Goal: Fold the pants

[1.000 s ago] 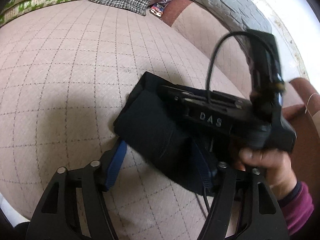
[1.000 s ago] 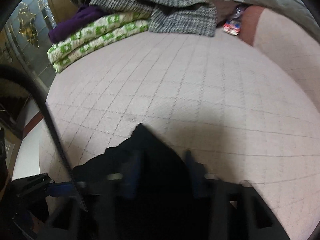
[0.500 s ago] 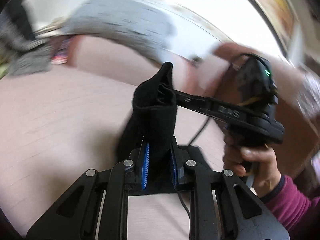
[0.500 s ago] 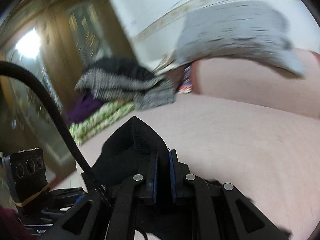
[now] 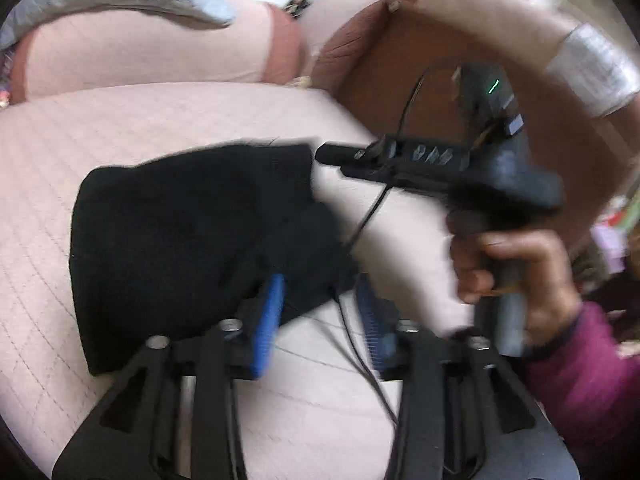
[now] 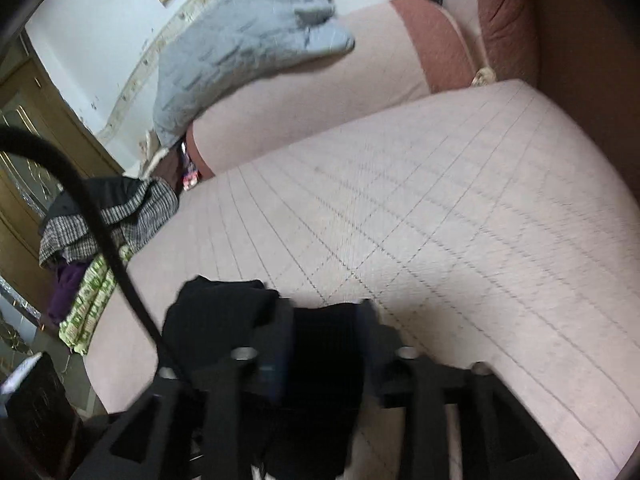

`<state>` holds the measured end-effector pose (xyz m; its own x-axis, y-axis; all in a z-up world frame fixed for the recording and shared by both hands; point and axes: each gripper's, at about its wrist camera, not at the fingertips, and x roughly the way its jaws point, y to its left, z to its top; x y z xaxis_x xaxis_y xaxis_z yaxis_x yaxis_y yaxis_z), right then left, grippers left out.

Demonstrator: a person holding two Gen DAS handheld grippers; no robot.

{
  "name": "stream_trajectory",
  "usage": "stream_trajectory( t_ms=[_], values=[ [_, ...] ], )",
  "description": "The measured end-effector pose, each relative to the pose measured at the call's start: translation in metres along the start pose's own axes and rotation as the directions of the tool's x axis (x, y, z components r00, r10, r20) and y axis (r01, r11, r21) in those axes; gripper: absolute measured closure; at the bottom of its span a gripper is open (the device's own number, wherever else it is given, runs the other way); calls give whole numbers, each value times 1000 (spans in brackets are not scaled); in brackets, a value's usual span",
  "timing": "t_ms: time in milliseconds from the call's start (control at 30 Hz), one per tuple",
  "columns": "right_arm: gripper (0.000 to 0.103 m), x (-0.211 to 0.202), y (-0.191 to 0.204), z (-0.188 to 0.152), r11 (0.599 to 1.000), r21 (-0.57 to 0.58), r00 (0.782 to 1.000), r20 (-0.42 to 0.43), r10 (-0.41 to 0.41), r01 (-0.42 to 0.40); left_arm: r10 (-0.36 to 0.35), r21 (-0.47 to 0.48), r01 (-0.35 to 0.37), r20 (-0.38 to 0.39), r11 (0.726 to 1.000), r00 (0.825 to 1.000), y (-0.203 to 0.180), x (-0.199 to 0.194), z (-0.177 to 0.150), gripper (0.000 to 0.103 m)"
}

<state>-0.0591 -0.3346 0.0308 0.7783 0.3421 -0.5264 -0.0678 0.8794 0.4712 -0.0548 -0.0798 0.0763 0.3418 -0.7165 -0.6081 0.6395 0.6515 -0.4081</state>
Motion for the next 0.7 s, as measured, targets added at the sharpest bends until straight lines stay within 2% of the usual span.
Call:
stream_trajectory(
  t_ms=[33,67,133,200,267,400,467,500,567,633,700],
  values=[
    [61,-9,-3,-2,1000,8,1000,11,10,-10,-10,12,9,16,1000,1000,-3,-11,0,47],
    [55,-15,-2,-4,1000,14,1000,17,26,-26,-3,36,1,43,999,999,-4,-24,2,45],
    [46,-21,4,-10,998,23,999,7,53,-54,38,91,-46,96,995,995,-6,-45,5,44],
    [44,-21,11,-16,998,2,998,-21,59,-59,137,111,-151,129,982,982,0,-54,13,44],
    [44,-9,23,-22,998,-47,998,-49,33,-35,236,82,-247,123,965,964,16,-43,22,44],
    [46,31,37,-26,996,-86,994,-110,-9,0,287,-5,-287,56,958,956,50,-6,26,44],
    [75,49,39,-27,996,-83,992,-121,-25,15,328,-42,-328,-5,944,945,67,18,28,44],
    [79,49,41,-27,995,-95,993,-114,-30,19,340,-51,-341,-25,939,940,70,26,28,45],
    [99,39,42,-23,994,-110,996,-85,-13,4,339,-41,-340,-26,939,940,65,35,29,44],
    [99,19,42,-18,994,-108,999,-46,27,-32,312,-8,-312,-7,950,950,54,35,30,44],
    [99,7,44,-18,992,-123,999,-27,21,-24,285,16,-285,12,958,958,42,36,29,44]
  ],
)
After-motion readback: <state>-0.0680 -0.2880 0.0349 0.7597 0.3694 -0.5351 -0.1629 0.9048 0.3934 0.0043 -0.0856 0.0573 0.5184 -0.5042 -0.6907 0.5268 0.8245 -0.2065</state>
